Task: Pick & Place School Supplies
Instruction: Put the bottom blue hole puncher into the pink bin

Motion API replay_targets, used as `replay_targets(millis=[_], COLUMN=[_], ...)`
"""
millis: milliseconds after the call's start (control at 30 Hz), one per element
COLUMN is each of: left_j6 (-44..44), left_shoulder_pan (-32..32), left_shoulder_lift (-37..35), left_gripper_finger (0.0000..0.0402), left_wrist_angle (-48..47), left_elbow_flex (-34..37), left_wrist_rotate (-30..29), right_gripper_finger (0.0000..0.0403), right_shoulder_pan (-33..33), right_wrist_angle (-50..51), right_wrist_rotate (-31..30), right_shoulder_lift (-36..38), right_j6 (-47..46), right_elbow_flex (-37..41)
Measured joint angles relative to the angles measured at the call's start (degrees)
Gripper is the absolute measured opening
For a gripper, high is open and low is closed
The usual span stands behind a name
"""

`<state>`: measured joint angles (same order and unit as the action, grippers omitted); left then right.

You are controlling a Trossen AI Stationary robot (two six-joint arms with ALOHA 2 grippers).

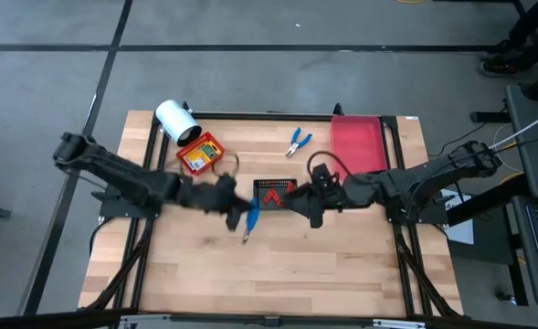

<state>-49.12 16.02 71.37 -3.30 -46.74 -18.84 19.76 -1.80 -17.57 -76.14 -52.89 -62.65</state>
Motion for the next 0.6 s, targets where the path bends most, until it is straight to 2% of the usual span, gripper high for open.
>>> replay_targets(millis=[100, 267, 600], left_j6=[5.2, 7.6, 7.2], left_shoulder_pan=[-5.0, -10.5, -13.5], left_shoulder_lift=[-1.8, -2.4, -0.9], left_gripper_finger=[0.0029, 0.0029, 0.0029], left_wrist_angle=[7.8, 15.7, 20.9], left_elbow_flex=[0.0, 0.1, 0.1], left_wrist_rotate=[4.7, 12.3, 15.5], right_gripper_finger=[0.0168, 0.0168, 0.0168], right_shoulder_pan=[-1.5, -2.8, -5.0], right_wrist_angle=[-3.4, -4.9, -5.0], right_wrist_rotate=[5.4, 6.5, 6.6], right_shoulder_lift=[0.0, 0.0, 0.0], right_j6=[4.1, 6.9, 8.4], right_elbow_flex=[0.0, 0.0, 0.0])
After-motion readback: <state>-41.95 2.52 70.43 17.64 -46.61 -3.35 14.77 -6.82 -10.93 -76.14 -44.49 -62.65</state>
